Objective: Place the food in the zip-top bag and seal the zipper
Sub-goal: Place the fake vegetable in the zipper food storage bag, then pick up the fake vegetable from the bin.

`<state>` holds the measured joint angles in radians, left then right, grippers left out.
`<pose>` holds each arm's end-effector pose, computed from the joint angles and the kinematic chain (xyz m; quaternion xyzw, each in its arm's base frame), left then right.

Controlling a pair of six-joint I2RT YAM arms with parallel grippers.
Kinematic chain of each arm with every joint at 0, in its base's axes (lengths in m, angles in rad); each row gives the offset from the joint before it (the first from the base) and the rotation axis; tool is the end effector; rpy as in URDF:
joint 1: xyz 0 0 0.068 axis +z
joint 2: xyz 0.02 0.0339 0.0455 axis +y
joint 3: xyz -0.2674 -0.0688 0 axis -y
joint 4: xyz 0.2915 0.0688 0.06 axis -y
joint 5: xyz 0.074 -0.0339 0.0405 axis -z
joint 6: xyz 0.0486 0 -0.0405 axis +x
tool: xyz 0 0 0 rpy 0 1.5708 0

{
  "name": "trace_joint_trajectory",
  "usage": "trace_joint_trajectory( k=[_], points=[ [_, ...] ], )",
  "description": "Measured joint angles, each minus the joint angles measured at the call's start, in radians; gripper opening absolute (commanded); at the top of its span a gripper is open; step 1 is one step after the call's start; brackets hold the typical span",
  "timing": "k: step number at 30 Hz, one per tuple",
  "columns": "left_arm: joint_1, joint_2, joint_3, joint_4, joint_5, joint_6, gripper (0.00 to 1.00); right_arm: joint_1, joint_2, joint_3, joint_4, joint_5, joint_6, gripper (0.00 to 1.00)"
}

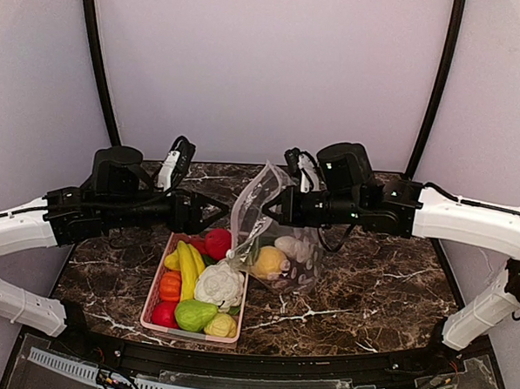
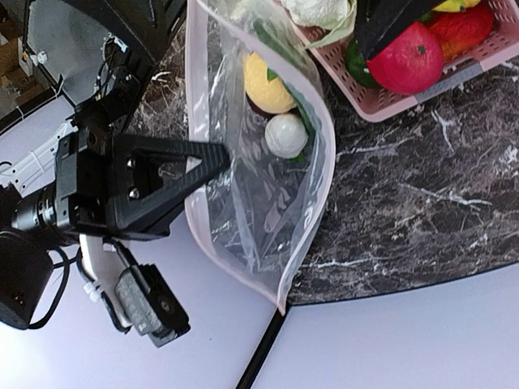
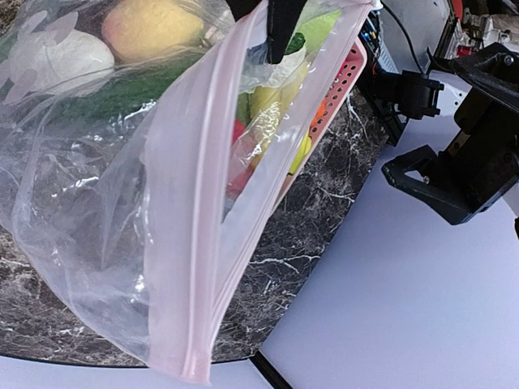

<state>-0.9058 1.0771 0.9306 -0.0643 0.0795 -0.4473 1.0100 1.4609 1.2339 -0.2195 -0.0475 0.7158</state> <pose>0.1883 -0.2464 0.3402 0.2009 0.7510 -0.4175 0.4706 0.2101 0.3389 0.3192 -0.1365 0.8349 0.4179 0.3312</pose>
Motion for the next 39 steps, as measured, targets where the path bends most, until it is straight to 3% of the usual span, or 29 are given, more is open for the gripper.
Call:
trace_joint_trajectory(
  k=[10, 15, 20, 24, 32, 39],
  points=[
    [0.005, -0.044, -0.117, -0.171, 0.073, -0.061, 0.81, -0.011, -0.018, -0.023, -0.035, 0.052, -0.008, 0.00],
    [0.005, -0.043, -0.203, -0.171, 0.108, -0.108, 0.74, -0.016, -0.021, -0.023, -0.040, 0.052, -0.016, 0.00],
    [0.005, -0.043, -0.227, -0.173, 0.138, -0.131, 0.59, -0.018, -0.021, -0.023, -0.040, 0.050, -0.016, 0.00],
    [0.003, -0.043, -0.227, -0.179, 0.149, -0.131, 0.56, -0.018, -0.021, -0.023, -0.040, 0.048, -0.016, 0.00],
    [-0.051, -0.017, -0.204, -0.270, 0.073, -0.122, 0.57, -0.018, -0.012, -0.023, -0.040, 0.048, -0.016, 0.00],
    [-0.110, -0.009, -0.158, -0.343, -0.078, -0.122, 0.66, -0.018, -0.011, -0.023, -0.040, 0.048, -0.016, 0.00]
  ],
)
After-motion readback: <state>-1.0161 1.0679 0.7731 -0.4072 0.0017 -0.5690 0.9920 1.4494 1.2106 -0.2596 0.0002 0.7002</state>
